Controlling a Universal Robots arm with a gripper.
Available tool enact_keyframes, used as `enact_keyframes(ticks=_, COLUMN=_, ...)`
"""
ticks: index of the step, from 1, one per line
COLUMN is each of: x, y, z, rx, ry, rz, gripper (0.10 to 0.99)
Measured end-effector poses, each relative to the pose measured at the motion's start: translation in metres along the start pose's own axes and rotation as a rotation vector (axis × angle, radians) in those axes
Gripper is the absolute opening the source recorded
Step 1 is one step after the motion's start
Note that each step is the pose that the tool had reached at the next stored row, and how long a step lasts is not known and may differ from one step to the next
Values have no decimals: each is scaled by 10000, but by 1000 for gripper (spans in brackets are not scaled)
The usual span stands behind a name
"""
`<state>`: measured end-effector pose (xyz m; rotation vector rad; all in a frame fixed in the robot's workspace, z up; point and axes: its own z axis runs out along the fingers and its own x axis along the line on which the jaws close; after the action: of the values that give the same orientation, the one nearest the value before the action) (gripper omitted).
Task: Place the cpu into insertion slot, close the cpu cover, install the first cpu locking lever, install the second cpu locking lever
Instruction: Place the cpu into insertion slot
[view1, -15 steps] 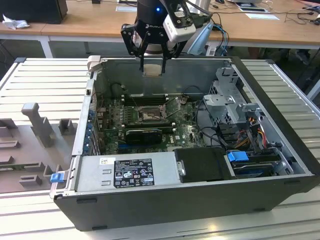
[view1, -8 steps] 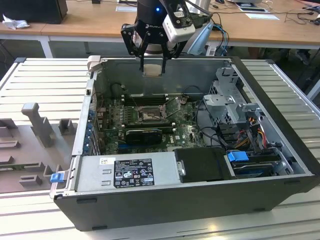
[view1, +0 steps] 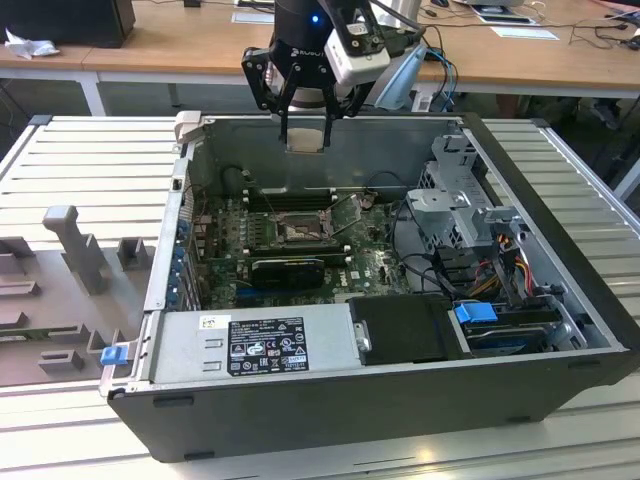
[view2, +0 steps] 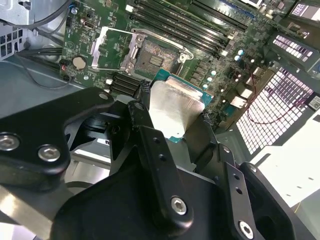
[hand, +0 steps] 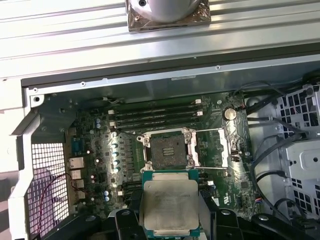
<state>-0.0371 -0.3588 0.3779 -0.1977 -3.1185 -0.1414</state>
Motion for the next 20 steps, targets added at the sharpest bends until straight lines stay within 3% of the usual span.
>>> enact_keyframes(ticks=20, x=0, y=0, z=1, rx=-8, ry=-37, rz=411, gripper=529)
